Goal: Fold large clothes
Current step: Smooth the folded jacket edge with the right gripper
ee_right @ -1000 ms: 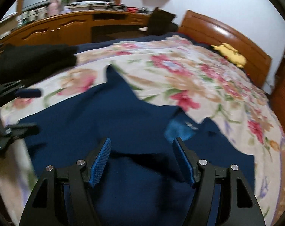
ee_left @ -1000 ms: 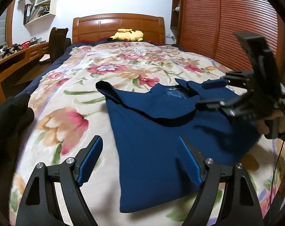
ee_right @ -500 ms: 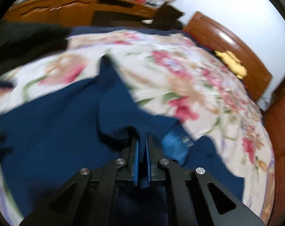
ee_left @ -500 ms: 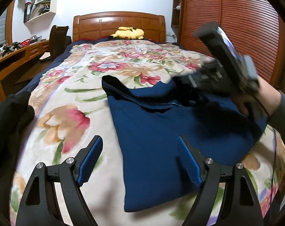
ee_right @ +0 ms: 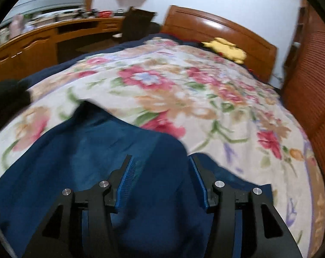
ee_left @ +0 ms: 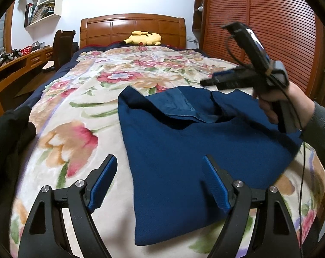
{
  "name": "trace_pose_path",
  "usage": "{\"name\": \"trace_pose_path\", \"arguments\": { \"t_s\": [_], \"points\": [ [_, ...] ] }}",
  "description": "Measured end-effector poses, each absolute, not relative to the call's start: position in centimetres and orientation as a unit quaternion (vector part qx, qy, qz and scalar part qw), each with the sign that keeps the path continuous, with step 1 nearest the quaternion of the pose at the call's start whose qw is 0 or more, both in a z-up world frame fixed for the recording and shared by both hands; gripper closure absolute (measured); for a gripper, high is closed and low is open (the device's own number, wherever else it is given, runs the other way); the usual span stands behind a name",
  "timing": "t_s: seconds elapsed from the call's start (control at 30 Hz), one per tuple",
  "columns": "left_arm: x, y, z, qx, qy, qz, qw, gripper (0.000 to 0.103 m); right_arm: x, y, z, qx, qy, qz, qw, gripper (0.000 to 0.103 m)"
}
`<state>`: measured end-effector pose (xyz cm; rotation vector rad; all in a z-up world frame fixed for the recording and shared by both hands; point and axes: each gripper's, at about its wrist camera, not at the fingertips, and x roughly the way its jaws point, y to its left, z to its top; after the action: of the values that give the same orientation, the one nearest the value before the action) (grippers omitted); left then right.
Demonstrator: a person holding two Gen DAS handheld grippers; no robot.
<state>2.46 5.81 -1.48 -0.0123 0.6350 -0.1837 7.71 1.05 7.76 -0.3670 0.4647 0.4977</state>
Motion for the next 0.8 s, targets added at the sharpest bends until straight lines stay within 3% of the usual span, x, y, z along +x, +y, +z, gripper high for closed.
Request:
{"name": "trace_pose_path", "arguments": {
  "t_s": [0.43, 0.6, 0.67, 0.8],
  "points": [
    [2.4, 5.9, -1.5, -0.006, 0.315, -0.086, 0.945, 0.021, 4.8, 4.6, 3.8, -0.257, 0.293, 0.336, 0.857, 0.050],
    [2.4, 6.1, -1.4, -0.008, 0.314, -0.087, 0.946, 0.021, 5.6, 5.7, 3.9, -0.277, 0.301, 0.333, 0.849, 0.092],
    [2.3, 6.2, -1.4, -0.008, 0.313, -0.088, 0.946, 0.021, 5.9, 6.1, 4.5, -0.278, 0.286, 0.312, 0.862, 0.100],
    [2.3, 6.2, -1.5, -0.006, 0.313, -0.088, 0.946, 0.021, 7.8, 6.5, 6.4, -0.256, 0.244, 0.265, 0.897, 0.101]
  ]
}}
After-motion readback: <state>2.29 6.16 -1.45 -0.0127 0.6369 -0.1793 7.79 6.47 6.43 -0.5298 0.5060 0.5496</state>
